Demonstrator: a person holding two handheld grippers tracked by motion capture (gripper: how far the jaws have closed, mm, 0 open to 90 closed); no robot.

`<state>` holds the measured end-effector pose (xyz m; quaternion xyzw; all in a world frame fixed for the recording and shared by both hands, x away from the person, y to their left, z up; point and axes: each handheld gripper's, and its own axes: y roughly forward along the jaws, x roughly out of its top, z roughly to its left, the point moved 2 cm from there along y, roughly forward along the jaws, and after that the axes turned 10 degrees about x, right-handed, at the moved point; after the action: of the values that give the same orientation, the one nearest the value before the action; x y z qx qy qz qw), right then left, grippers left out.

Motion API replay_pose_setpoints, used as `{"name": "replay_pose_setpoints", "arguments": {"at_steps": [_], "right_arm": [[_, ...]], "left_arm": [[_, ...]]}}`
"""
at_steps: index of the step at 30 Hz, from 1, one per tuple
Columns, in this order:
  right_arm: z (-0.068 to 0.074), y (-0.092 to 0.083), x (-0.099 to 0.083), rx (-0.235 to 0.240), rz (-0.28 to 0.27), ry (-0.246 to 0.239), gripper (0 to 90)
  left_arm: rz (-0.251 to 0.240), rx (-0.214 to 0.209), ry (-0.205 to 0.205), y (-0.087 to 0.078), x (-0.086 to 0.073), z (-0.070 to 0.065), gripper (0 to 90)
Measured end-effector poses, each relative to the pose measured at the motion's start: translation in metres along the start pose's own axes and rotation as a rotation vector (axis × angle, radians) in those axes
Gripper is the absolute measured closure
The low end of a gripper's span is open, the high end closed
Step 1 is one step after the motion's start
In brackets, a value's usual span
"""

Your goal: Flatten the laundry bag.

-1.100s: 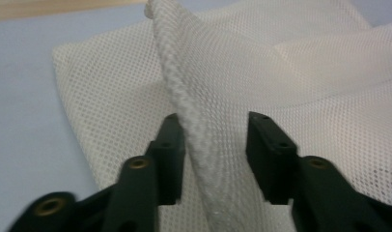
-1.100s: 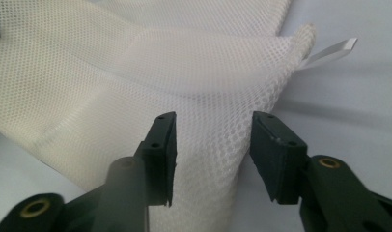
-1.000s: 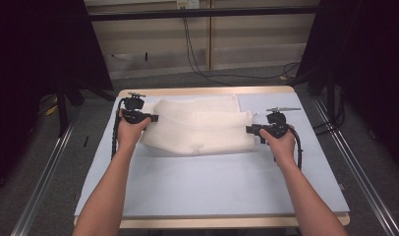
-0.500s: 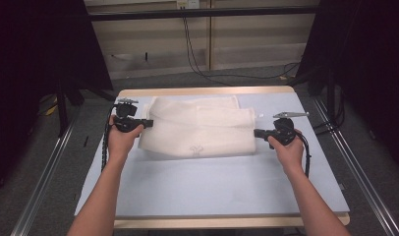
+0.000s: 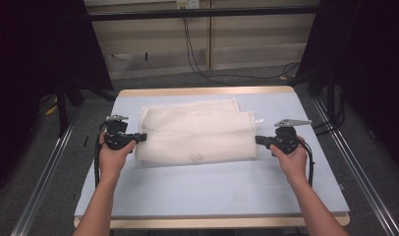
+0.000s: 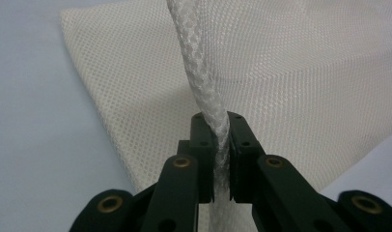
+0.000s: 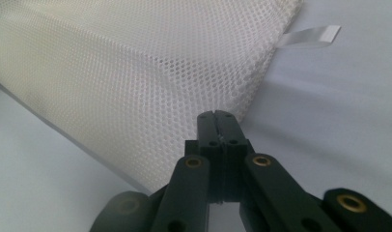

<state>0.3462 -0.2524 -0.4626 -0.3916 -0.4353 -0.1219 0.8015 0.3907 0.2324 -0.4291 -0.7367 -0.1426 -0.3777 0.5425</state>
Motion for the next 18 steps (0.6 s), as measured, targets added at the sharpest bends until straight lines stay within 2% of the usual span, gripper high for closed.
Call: {"name": "replay_pose_setpoints", "arguments": {"at_steps": [1, 7, 18], "right_arm": [[0.002, -0.002, -0.003, 0.002, -0.001, -0.002, 90.0], [0.009, -0.006, -0.01, 0.004, 0.006, -0.029, 90.0], [0.019, -0.013, -0.024, 0.026, 0.009, -0.045, 90.0]], "left_arm": [[-0.006, -0.004, -0.011, -0.001, -0.004, 0.0, 83.5], [-0.007, -0.01, 0.001, -0.006, -0.015, -0.001, 83.5], [-0.012, -0.023, 0.004, -0.013, -0.029, -0.003, 83.4]]}}
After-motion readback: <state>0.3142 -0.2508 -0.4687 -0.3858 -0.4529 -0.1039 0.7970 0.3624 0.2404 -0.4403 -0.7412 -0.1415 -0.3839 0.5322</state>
